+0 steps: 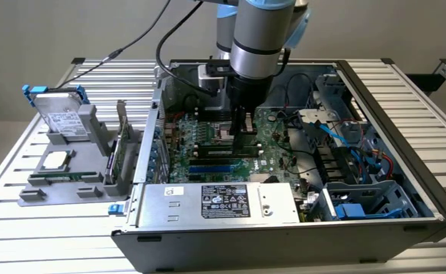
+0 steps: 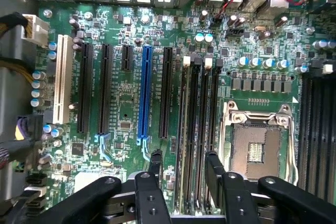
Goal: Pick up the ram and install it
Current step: 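Insert the ram into the slot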
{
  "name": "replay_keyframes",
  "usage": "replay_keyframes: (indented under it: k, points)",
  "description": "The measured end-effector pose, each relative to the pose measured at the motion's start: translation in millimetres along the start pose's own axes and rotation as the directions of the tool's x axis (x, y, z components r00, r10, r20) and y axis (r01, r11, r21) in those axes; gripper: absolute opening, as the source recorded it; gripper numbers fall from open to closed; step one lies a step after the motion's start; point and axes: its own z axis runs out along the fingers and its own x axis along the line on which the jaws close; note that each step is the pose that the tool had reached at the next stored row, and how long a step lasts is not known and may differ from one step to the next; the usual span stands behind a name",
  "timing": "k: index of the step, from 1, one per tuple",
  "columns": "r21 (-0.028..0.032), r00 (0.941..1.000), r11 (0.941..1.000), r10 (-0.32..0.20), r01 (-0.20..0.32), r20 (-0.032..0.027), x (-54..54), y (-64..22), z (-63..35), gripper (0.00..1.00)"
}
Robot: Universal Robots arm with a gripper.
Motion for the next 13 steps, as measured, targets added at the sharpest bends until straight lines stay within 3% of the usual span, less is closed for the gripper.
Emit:
replay_keyframes:
  k: [3, 8, 13]
  points:
    - [0.0001, 1.0, 1.0, 0.0, 0.0, 0.0002, 0.0, 0.1, -0.7, 0.44]
    - [0.0001, 1.0, 1.0, 0.0, 0.0, 0.0001, 0.0, 0.1, -0.8, 0.13]
    - [0.0001, 1.0, 1.0, 0.0, 0.0, 0.0001, 0.0, 0.1, -0.8, 0.1]
